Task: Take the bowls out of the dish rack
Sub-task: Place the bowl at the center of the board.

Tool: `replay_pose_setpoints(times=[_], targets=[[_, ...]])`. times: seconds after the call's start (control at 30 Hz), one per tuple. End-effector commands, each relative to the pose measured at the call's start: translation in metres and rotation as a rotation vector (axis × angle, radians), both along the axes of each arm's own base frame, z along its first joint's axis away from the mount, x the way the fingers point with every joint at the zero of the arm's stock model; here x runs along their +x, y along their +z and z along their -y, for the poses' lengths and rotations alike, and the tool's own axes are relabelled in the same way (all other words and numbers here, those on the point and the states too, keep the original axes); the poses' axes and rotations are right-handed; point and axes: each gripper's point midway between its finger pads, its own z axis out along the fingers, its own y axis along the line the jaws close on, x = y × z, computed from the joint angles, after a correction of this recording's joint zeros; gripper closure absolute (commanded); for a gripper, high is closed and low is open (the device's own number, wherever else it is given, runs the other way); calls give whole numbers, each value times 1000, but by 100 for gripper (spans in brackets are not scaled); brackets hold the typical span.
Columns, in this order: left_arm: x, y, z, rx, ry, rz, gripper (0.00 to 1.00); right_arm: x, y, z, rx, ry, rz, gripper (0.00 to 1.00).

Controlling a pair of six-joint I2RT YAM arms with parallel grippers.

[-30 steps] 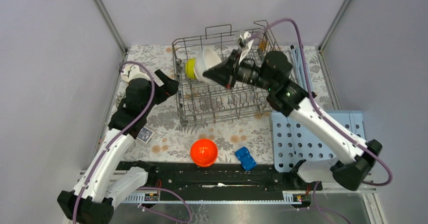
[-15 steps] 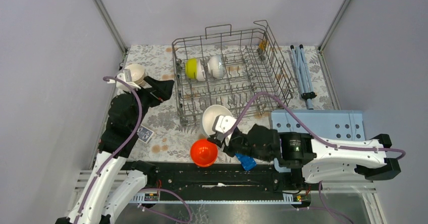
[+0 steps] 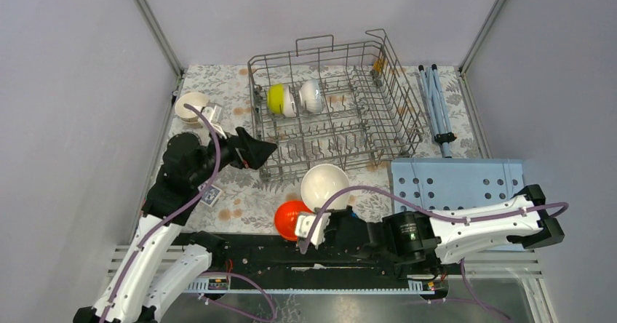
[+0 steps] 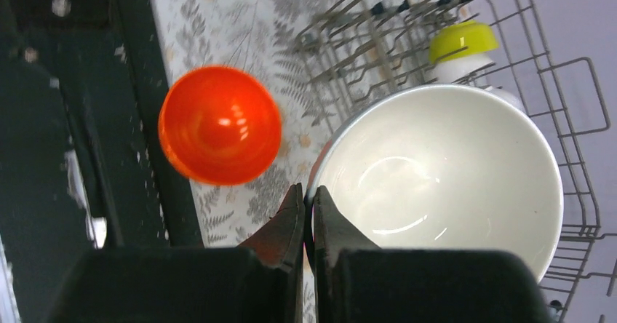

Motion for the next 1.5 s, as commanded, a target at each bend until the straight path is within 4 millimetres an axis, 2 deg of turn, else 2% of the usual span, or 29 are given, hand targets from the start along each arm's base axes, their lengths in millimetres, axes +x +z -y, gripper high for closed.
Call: replay_pose_setpoints(times=[0.0,0.07,0.17,0.23,0.37,0.47,0.6,0.87,0.97,1.3,1.37,1.4,1.47], targets=[[-31,31,15,75,-144,145,1,-10,-25,10,-166,44,80,100],[-37,27,20,125,-165,139,1,-16,-40,14,-242,61,83,100],[-44,17,40,188,-233,102,1,-23,-50,16,-291,83,65,100],[-48,9,53,239,-241,86,1,-26,-49,14,-281,97,48,100],[-65,7,76,318,-260,102,2,-30,-45,11,-266,113,25,100],[-77,-7,97,411,-295,70,4,-35,-43,7,-256,132,3,100],[-91,-19,114,486,-320,62,4,-37,-42,6,-258,139,-3,100],[-86,-48,113,617,-271,6,8,-43,-31,5,-217,162,-23,100],[-84,-53,114,632,-260,-3,12,-43,-29,5,-206,160,-21,100],[-87,-63,122,654,-281,-24,36,-42,-23,4,-192,149,-12,100],[-87,-64,122,656,-277,-26,43,-42,-24,3,-193,148,-11,100],[-87,-64,122,654,-275,-25,50,-42,-24,2,-194,148,-11,100],[-87,-64,121,653,-272,-26,55,-42,-25,2,-196,146,-8,100]])
